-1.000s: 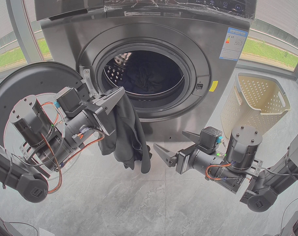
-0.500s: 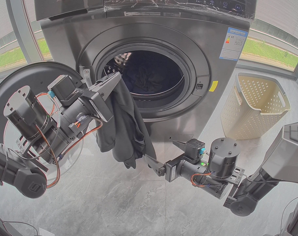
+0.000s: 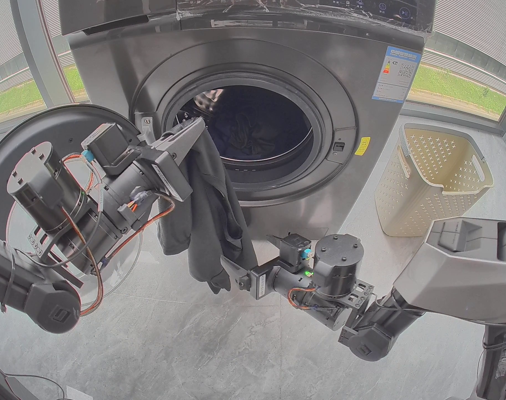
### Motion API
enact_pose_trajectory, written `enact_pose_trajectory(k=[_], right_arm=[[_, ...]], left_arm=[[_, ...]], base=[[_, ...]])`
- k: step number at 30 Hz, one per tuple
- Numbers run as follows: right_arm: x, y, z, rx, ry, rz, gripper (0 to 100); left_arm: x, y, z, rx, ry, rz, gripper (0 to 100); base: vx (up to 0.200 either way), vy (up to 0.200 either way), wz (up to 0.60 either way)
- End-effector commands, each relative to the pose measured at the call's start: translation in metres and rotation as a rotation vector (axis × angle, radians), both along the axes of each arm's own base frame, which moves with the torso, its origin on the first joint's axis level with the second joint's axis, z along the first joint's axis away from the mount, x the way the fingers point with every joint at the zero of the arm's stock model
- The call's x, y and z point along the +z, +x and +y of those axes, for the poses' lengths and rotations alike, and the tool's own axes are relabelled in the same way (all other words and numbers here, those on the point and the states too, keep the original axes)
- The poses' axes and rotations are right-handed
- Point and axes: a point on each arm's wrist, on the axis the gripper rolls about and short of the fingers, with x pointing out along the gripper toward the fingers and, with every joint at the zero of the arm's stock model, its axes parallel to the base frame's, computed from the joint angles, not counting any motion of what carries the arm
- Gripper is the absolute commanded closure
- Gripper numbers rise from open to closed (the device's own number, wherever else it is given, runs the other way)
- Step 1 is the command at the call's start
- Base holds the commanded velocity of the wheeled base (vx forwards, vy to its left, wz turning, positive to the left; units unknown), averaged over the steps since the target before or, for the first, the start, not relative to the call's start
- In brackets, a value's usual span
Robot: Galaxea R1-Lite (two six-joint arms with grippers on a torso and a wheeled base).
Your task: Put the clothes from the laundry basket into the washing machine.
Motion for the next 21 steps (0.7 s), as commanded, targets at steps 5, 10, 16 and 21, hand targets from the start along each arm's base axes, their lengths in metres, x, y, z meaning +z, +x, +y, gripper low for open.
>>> enact_pose_trajectory(k=[5,10,16,21], right_arm=[[-0.029,0.026,0.019,-0.011,-0.010,-0.028,0],[-0.029,0.034,0.026,-0.013,0.007,-0.067,0],[-0.027,0.044,0.030,-0.025,0.034,-0.094,0],[-0.021,0.048,0.032,-0.030,0.053,-0.112,100]], left_arm=[[-0.001,-0.001,0.000,-0.002,0.002,0.004,100],[-0.002,0.000,0.000,-0.002,0.003,0.006,100],[-0.001,0.000,0.000,0.000,0.003,0.005,100],[-0.001,0.000,0.001,0.003,0.003,0.005,100]], base=[[0.000,0.000,0.00],[0.000,0.000,0.00],[0.000,0.000,0.00],[0.000,0.000,0.00]])
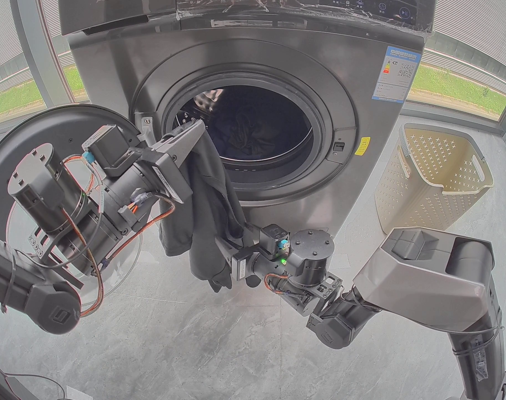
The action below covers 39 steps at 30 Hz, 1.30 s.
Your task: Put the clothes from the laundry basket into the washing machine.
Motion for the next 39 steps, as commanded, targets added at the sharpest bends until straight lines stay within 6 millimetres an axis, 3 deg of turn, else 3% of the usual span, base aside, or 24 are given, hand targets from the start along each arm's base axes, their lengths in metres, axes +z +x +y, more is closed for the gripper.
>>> enact_pose_trajectory(k=[1,5,8,12,17,28,34,39], right_arm=[[-0.001,0.003,0.001,-0.004,0.004,-0.005,100],[0.004,-0.003,-0.006,-0.011,-0.005,0.005,100],[0.017,-0.011,-0.013,-0.013,-0.001,0.001,100],[0.044,-0.026,-0.037,-0.031,-0.016,-0.009,100],[0.068,-0.028,-0.058,-0.067,-0.005,-0.037,100],[0.086,-0.018,-0.090,-0.143,-0.004,-0.070,100],[0.120,-0.025,-0.109,-0.182,0.053,-0.138,100],[0.146,-0.040,-0.115,-0.173,0.106,-0.190,100]], left_arm=[[0.000,0.000,0.001,0.002,-0.002,0.000,100],[0.000,0.002,0.003,0.012,-0.001,-0.001,100],[-0.001,0.003,0.003,0.016,0.000,0.002,100],[-0.004,0.008,0.006,0.034,0.006,0.011,100],[-0.005,0.010,0.009,0.045,0.006,0.014,100],[-0.005,0.012,0.013,0.060,0.007,0.016,100],[-0.005,0.011,0.021,0.086,0.011,0.026,100],[-0.006,-0.002,0.026,0.090,0.022,0.042,100]], base=[[0.000,0.000,0.00],[0.000,0.000,0.00],[0.000,0.000,0.00],[0.000,0.000,0.00],[0.000,0.000,0.00],[0.000,0.000,0.00],[0.000,0.000,0.00],[0.000,0.000,0.00]])
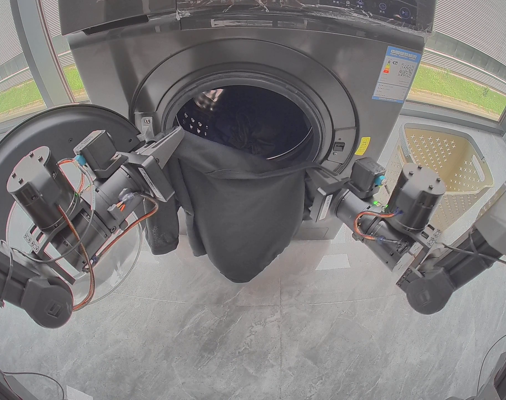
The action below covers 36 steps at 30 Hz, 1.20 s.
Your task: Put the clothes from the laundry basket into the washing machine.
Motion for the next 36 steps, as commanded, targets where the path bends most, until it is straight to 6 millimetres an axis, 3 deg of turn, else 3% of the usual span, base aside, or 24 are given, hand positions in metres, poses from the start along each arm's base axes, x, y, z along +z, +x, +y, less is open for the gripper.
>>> enact_pose_trajectory(k=[1,7,11,18,36], right_arm=[[0.035,-0.018,-0.010,0.006,0.065,-0.081,100],[0.055,-0.033,-0.020,0.023,0.132,-0.133,100],[0.053,-0.049,-0.025,0.045,0.157,-0.124,100],[0.056,-0.046,-0.022,0.033,0.176,-0.136,100],[0.066,-0.043,-0.022,-0.005,0.210,-0.160,100]], left_arm=[[0.002,-0.015,0.006,0.001,0.007,0.008,100],[0.003,-0.029,0.008,-0.019,0.010,0.006,100],[0.003,-0.031,0.009,-0.020,0.005,-0.003,100],[0.010,-0.042,0.015,-0.027,-0.007,-0.030,100],[0.005,-0.040,0.015,-0.017,0.004,-0.011,100]], base=[[0.000,0.000,0.00],[0.000,0.000,0.00],[0.000,0.000,0.00],[0.000,0.000,0.00],[0.000,0.000,0.00]])
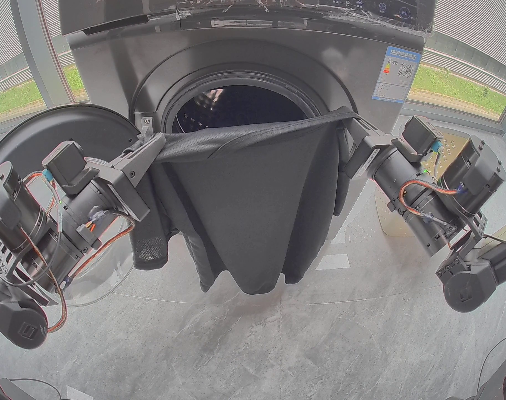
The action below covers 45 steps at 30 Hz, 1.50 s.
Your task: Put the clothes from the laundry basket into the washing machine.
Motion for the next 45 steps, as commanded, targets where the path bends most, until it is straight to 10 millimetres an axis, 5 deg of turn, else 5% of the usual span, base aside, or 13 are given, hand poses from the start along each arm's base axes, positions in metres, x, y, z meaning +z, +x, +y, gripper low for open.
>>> enact_pose_trajectory(k=[1,10,16,20,27,28,38,45], right_arm=[[0.001,0.000,0.000,-0.001,0.002,-0.002,100],[-0.001,0.000,0.000,-0.001,-0.002,0.005,100],[-0.011,-0.004,0.003,0.016,-0.019,0.045,100],[-0.029,-0.009,0.004,0.032,-0.058,0.105,100],[-0.068,-0.004,0.012,0.045,-0.147,0.211,100],[-0.073,-0.003,0.015,0.049,-0.158,0.224,0],[-0.147,-0.008,0.025,0.108,-0.348,0.422,0],[-0.169,-0.010,0.036,0.157,-0.404,0.453,0]], left_arm=[[0.001,0.000,0.000,0.001,-0.001,-0.002,100],[-0.006,0.000,-0.004,-0.017,0.023,0.024,100],[-0.020,-0.001,-0.026,-0.083,0.089,0.045,100],[-0.030,0.006,-0.050,-0.135,0.128,0.042,100],[-0.021,0.020,-0.061,-0.124,0.090,-0.017,100],[-0.018,0.022,-0.061,-0.121,0.083,-0.027,100],[-0.002,0.023,-0.061,-0.110,0.038,-0.079,100],[0.007,0.022,-0.060,-0.109,0.019,-0.109,100]], base=[[0.000,0.000,0.00],[0.000,0.000,0.00],[0.000,0.000,0.00],[0.000,0.000,0.00],[0.000,0.000,0.00],[0.000,0.000,0.00],[0.000,0.000,0.00],[0.000,0.000,0.00]])
